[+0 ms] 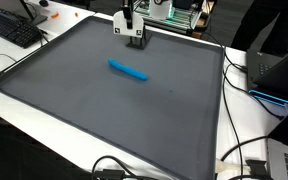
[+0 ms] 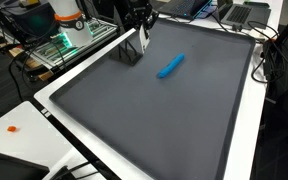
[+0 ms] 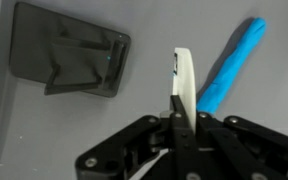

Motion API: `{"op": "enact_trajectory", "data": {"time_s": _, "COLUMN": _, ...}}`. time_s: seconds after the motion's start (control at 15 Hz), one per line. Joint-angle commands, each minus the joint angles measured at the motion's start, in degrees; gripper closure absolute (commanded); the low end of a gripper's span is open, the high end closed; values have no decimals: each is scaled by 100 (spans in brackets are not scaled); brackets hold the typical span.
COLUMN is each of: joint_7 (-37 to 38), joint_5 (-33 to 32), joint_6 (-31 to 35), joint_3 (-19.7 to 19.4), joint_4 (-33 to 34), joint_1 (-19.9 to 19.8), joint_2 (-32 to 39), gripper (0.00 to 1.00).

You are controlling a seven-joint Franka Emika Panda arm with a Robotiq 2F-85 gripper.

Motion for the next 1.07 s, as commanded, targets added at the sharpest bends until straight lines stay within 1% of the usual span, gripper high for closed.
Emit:
{"op": "enact_trajectory", "data": {"time_s": 0.0, "joint_7": -864, "joint_5": 53, "joint_6": -406, "joint_3": 27, "joint_4": 570, "joint_1": 179, "joint_2": 109, "gripper": 99}}
{"op": "enact_trajectory", "data": {"time_s": 0.07, "joint_7": -1009, "joint_5": -152, "joint_6": -474, "joint_3": 81, "joint_4": 728, "joint_1": 184, "joint_2": 171, "gripper": 99}}
{"op": "enact_trajectory", "data": {"time_s": 0.33, "joint_7": -2176, "joint_5": 69, "joint_6": -500, "joint_3": 159, "joint_4": 1264, "joint_1": 398, "joint_2": 502, "gripper": 99}}
{"op": "enact_trajectory", "data": {"time_s": 0.67, "joint_7": -3811, "joint_5": 357, "joint_6": -613, "joint_3": 210, "joint_4": 1938, "joint_1": 584, "joint_2": 1163, "gripper": 99}}
{"op": "enact_trajectory", "data": {"time_s": 0.8, "joint_7": -4451, "joint_5": 441, "joint_6": -843, "joint_3": 227, "joint_4": 2242, "joint_1": 603, "joint_2": 1437, "gripper": 99}}
{"op": "enact_trajectory", "data": {"time_s": 1.0, "joint_7": -5074, "joint_5": 345, "joint_6": -1212, "joint_3": 229, "joint_4": 2677, "joint_1": 604, "joint_2": 1813, "gripper": 99}}
